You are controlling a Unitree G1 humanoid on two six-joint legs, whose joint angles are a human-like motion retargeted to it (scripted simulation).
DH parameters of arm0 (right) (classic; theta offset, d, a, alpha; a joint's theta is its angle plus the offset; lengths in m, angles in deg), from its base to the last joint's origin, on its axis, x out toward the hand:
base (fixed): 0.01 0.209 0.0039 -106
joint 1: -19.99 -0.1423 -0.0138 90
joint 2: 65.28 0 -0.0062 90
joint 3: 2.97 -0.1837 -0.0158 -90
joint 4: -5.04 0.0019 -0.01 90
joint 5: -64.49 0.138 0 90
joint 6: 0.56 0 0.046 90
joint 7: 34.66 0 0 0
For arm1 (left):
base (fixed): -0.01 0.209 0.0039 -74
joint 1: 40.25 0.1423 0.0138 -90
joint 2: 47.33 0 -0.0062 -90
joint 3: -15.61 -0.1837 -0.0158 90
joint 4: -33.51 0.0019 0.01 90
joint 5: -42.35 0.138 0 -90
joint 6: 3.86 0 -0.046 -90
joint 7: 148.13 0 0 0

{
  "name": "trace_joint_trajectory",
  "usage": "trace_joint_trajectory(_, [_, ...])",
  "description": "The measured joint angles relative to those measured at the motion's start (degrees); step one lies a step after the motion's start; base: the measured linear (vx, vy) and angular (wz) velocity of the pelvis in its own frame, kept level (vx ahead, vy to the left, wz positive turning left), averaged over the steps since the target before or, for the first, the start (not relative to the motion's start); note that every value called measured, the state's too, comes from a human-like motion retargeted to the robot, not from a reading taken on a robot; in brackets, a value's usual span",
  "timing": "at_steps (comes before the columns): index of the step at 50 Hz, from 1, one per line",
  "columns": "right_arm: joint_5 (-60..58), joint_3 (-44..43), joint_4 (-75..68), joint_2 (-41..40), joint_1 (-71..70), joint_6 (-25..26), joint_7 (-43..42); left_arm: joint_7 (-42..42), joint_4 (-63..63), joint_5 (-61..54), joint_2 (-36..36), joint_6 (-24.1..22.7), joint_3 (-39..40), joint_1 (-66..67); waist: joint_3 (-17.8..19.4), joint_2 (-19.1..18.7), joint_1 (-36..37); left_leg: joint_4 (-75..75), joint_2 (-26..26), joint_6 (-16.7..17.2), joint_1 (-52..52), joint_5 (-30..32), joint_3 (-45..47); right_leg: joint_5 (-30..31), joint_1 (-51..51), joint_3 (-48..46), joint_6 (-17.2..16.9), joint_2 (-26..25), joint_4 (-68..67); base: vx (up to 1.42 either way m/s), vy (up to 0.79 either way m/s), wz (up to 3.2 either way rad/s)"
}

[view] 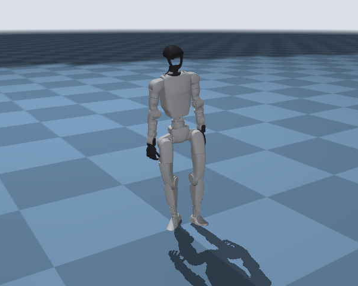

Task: In place motions

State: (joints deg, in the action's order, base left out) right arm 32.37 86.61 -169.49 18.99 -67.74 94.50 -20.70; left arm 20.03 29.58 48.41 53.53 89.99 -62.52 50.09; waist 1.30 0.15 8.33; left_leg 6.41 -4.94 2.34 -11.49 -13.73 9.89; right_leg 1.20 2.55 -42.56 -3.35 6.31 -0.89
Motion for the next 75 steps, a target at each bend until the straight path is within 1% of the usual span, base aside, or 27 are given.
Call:
trace_joint_trajectory(2, [-0.3, -0.3, 0.0, 0.1, 0.1, 0.2, -0.3, 0.8, 0.8, -0.2, 0.0, -0.2, 0.4, 0.5, -0.1, -0.2, 0.0, -0.2, 2.9, 2.2, 1.0, 0.3, 9.0, -0.5, 0.6, -3.7, -0.4, 0.2, 0.1, 0.05, 0.04, 1.65])
trace_joint_trajectory(5, [-0.7, -0.6, 0.4, -0.2, 0.3, 0.3, -0.6, 3.2, 2.1, -1.5, 0.0, -0.9, 2.0, 1.8, -1.4, -0.3, -2.5, 0.4, 8.1, 6.1, 4.3, 2.5, 28.7, -1.5, 1.5, -10.6, -1.3, 0.3, 0.0, 0.12, 0.02, 2.00])
trace_joint_trajectory(8, [-0.3, -0.4, 1.3, -0.8, 0.6, -0.3, -0.7, 7.0, 3.7, -4.5, 0.3, -1.8, 4.7, 3.2, -3.3, 0.4, -5.2, 1.5, 10.9, 7.0, 8.6, 7.1, 46.5, -2.4, 2.1, -16.4, -2.4, 1.1, -0.3, 0.20, -0.02, 1.78])
trace_joint_trajectory(10, [0.0, -0.1, 2.0, -1.3, 0.6, -0.8, -0.7, 8.5, 4.9, -6.2, 0.4, -2.0, 6.7, 4.0, -4.2, 0.5, -6.8, 1.9, 11.5, 7.2, 9.8, 9.7, 49.8, -3.0, 2.7, -18.6, -3.1, 1.1, -0.6, 0.27, -0.02, 1.37])
trace_joint_trajectory(12, [0.5, 0.0, 2.4, -1.8, 0.6, -1.3, -0.8, 8.8, 5.9, -7.2, 0.5, -1.8, 8.3, 4.5, -4.8, -0.6, -7.4, 0.3, 11.4, 9.8, 9.6, 11.1, 46.5, -3.6, 3.4, -19.3, -3.6, -0.5, -1.0, 0.35, 0.00, 0.96])
trace_joint_trajectory(15, [1.4, 0.6, 2.4, -2.2, 0.8, -1.6, -1.0, 8.3, 6.7, -7.6, 0.9, -1.0, 9.7, 5.1, -5.6, -1.0, -6.2, -3.0, 10.1, 9.1, 10.2, 10.9, 45.3, -3.7, 4.6, -20.0, -4.1, -1.3, -1.4, 0.39, 0.01, 0.37])
trace_joint_trajectory(18, [3.1, 1.2, 2.2, -2.8, -0.2, -1.5, -1.2, 7.6, 5.8, -7.4, 1.3, -0.3, 9.9, 4.3, -4.5, -0.4, -4.1, -5.3, 8.7, 8.3, 10.8, 11.3, 44.5, -3.6, 5.6, -20.5, -4.3, -1.2, -2.3, 0.24, 0.00, 0.16])
trace_joint_trajectory(21, [3.4, 1.7, 2.8, -3.2, -1.1, -2.3, -0.5, 7.2, 3.4, -6.6, 1.4, -1.0, 8.5, 3.8, -3.6, 0.0, -3.0, -6.2, 7.7, 8.0, 11.5, 10.8, 42.7, -3.5, 7.2, -22.0, -4.8, -1.1, -3.0, 0.31, 0.02, 0.46])
trace_joint_trajectory(31, [1.5, 1.6, 4.4, -2.8, -0.5, -3.2, -0.4, 5.3, -0.5, -2.4, 1.3, -1.3, 3.9, 0.8, -5.3, 0.2, -1.7, -6.5, 5.2, 4.8, 10.4, 8.0, 34.5, -0.7, 10.8, -25.9, -7.2, -0.1, -4.8, 0.34, 0.07, 0.69])
trace_joint_trajectory(34, [2.1, 0.8, 4.1, -2.5, -0.2, -2.9, -0.5, 4.7, -1.4, -1.8, 1.4, -1.5, 3.0, 0.4, -5.7, -0.4, -1.1, -6.3, 5.1, 4.2, 10.0, 7.1, 32.0, 1.2, 11.8, -27.1, -6.9, 0.2, -6.5, 0.34, 0.10, 0.66])
trace_joint_trajectory(36, [2.7, 0.3, 3.9, -2.3, 0.0, -2.7, -0.9, 4.1, -1.6, -1.5, 1.4, -1.7, 2.5, 0.3, -5.6, -1.5, -1.2, -6.1, 5.7, 3.8, 10.1, 6.6, 30.0, 3.0, 12.6, -26.7, -5.7, 0.5, -8.8, 0.31, 0.08, 0.80])
trace_joint_trajectory(38, [3.4, 0.1, 3.6, -2.3, 0.0, -2.5, -1.6, 3.4, -1.5, -1.0, 1.2, -1.7, 2.2, 0.1, -5.4, -3.0, -1.9, -5.8, 6.7, 3.3, 10.4, 6.1, 27.4, 4.1, 12.9, -24.7, -3.2, 1.0, -12.4, 0.31, 0.06, 0.95])
trace_joint_trajectory(40, [4.1, 0.3, 3.2, -2.4, 0.1, -2.3, -2.3, 3.0, -1.0, -0.3, 0.8, -1.5, 2.0, 0.1, -5.3, -4.6, -2.8, -5.6, 7.9, 2.9, 10.7, 5.8, 24.9, 3.6, 12.3, -20.7, 0.0, 1.7, -17.0, 0.33, 0.05, 0.99])
trace_joint_trajectory(42, [4.5, 0.5, 2.9, -2.9, 0.0, -2.2, -2.8, 2.7, 0.1, 0.6, 0.0, -0.9, 2.0, -0.1, -5.3, -5.2, -4.1, -5.6, 8.0, 2.4, 10.6, 5.7, 22.2, 0.8, 9.7, -14.4, -0.8, 2.9, -22.3, 0.28, -0.02, 1.10])
trace_joint_trajectory(45, [5.2, 0.5, 2.9, -4.0, -0.3, -2.1, -3.8, 2.8, 1.6, 1.8, -1.2, 0.1, 2.0, -0.6, -4.9, -5.3, -6.9, -6.0, 7.7, 1.5, 10.0, 6.2, 17.1, -4.0, 1.7, -1.1, -3.4, 3.5, -31.3, 0.21, -0.12, 1.39])
trace_joint_trajectory(47, [5.7, 1.2, 3.7, -4.7, -0.7, -2.7, -4.0, 3.1, 1.9, 1.6, -1.9, 0.4, 2.4, -0.6, -4.3, -4.8, -8.2, -6.1, 7.3, 1.1, 9.4, 6.6, 14.7, -5.7, -2.1, 5.3, -4.0, 1.5, -32.1, 0.12, -0.22, 1.01])
trace_joint_trajectory(50, [5.2, 2.8, 5.7, -5.4, -1.5, -3.5, -2.6, 3.3, 1.8, 0.9, -2.9, 0.5, 3.1, -0.9, -3.2, -3.6, -9.4, -6.0, 6.7, 0.6, 8.4, 7.0, 12.8, -7.8, -6.5, 12.6, -3.5, -2.1, -29.2, 0.04, -0.24, 0.71])
trace_joint_trajectory(52, [4.2, 3.9, 6.8, -5.7, -1.9, -4.0, -1.2, 3.3, 1.8, 1.0, -3.3, 0.5, 3.6, -1.1, -2.6, -2.6, -10.9, -6.0, 5.9, 0.4, 7.9, 7.4, 11.5, -9.3, -9.0, 17.7, -4.1, -4.3, -25.7, 0.02, -0.21, 1.00])
trace_joint_trajectory(55, [2.8, 5.3, 7.6, -5.6, -2.1, -4.6, 0.4, 3.4, 2.1, 1.1, -3.6, 0.5, 3.5, -1.4, -1.8, -0.5, -12.9, -6.1, 3.7, 0.0, 8.0, 7.7, 9.5, -11.2, -11.2, 27.6, -6.3, -7.2, -18.3, 0.07, -0.17, 1.20])
trace_joint_trajectory(57, [1.8, 5.6, 7.5, -5.3, -1.9, -4.5, 0.4, 3.3, 2.4, 0.9, -3.6, 0.7, 3.0, -1.8, -1.0, 1.0, -13.9, -6.2, 1.6, -0.4, 9.2, 7.7, 7.7, -10.9, -10.6, 31.2, -6.5, -7.5, -12.4, 0.13, -0.09, 1.39])
trace_joint_trajectory(58, [1.4, 5.7, 7.2, -5.2, -1.5, -4.5, 0.2, 3.1, 2.6, 0.9, -3.4, 0.8, 2.7, -1.8, -0.8, 1.5, -14.0, -6.2, 0.9, -0.6, 9.9, 7.6, 6.8, -10.5, -9.7, 32.3, -4.8, -7.8, -10.0, 0.18, -0.04, 0.92])
trace_joint_trajectory(59, [0.9, 5.7, 6.7, -5.1, -1.3, -4.4, 0.2, 2.8, 2.7, 0.9, -3.3, 1.0, 2.7, -2.0, -0.9, 2.1, -12.8, -6.1, 0.3, -0.7, 10.5, 7.5, 7.0, -10.7, -8.4, 30.5, -4.5, -7.2, -8.9, 0.21, -0.02, 0.30])
trace_joint_trajectory(60, [0.4, 5.6, 6.0, -5.0, -1.1, -4.3, 0.2, 2.3, 2.9, 1.0, -3.3, 1.3, 2.7, -2.3, -1.1, 2.7, -11.0, -6.1, -0.2, -0.8, 11.0, 7.3, 7.7, -11.2, -6.7, 27.3, -4.7, -6.2, -8.4, 0.24, 0.00, 0.20])
trace_joint_trajectory(63, [-0.7, 3.6, 3.8, -4.8, -0.2, -3.2, 0.8, 2.5, 2.9, 1.3, -1.5, 1.7, 2.1, -2.2, -1.8, 2.8, -7.9, -5.1, -0.7, -1.1, 11.6, 7.0, 5.7, -8.7, -3.4, 25.6, -6.4, -5.0, -4.4, 0.19, 0.01, 0.46])
trace_joint_trajectory(66, [-0.4, 3.2, 2.6, -4.7, -0.6, -3.0, 0.5, 2.7, 2.1, -0.7, -0.2, 0.1, 2.0, -1.7, -1.9, 3.1, -6.1, -4.7, -1.0, -1.2, 12.3, 6.2, 5.2, -7.8, -1.2, 24.9, -6.1, -5.3, -1.9, 0.04, 0.00, 0.18])
trace_joint_trajectory(70, [-0.3, 3.5, 1.9, -4.9, -1.1, -2.6, 1.1, 1.2, 2.3, 1.4, 0.4, 0.3, 1.0, -0.1, -4.1, 2.4, -6.7, -5.2, -1.3, -1.2, 12.4, 5.9, 4.1, -8.1, -1.3, 23.7, -5.3, -5.4, -2.1, 0.10, 0.01, 0.28])
trace_joint_trajectory(75, [2.0, 3.2, 5.1, -6.0, -2.1, -4.0, 2.0, 4.4, 5.0, 1.9, 0.5, 1.0, 0.4, -1.4, -3.7, 1.7, -8.5, -5.0, -1.2, -1.2, 12.4, 5.7, 2.1, -8.2, -0.4, 21.5, -5.2, -5.4, -1.8, -0.07, 0.01, 0.32])
